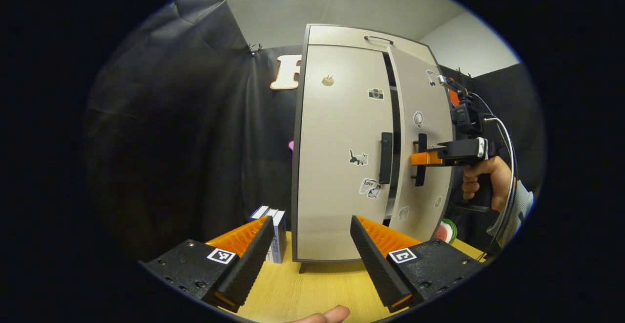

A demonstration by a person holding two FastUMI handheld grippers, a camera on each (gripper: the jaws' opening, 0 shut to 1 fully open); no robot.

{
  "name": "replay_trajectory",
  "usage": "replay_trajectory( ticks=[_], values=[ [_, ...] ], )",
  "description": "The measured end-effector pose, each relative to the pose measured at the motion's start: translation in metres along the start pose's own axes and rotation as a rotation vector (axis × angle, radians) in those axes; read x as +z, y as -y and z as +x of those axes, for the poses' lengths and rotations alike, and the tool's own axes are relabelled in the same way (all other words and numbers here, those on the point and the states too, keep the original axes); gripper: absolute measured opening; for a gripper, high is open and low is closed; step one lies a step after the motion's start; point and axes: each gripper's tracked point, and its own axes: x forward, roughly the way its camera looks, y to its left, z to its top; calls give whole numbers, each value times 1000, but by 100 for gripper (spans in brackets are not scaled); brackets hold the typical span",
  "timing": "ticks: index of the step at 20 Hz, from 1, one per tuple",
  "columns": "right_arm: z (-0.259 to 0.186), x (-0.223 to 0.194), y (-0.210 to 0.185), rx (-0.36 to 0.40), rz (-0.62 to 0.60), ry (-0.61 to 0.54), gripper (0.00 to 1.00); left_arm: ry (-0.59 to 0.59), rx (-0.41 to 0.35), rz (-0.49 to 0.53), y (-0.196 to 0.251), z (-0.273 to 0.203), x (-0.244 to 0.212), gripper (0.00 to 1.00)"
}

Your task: Open the right door of the double-door shoe cabinet with the right hand, and open the left door with the left hand.

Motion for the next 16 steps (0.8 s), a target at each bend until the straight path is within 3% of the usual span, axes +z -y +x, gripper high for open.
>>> replay_trajectory(
  ticks=[8, 16],
  values=[
    [-29, 3, 16, 27, 40, -1, 19, 18, 5, -7, 13, -16, 12, 98],
    [-59, 5, 48, 33, 115, -31, 18, 18, -52, -23, 54, -18, 21, 98]
  ],
)
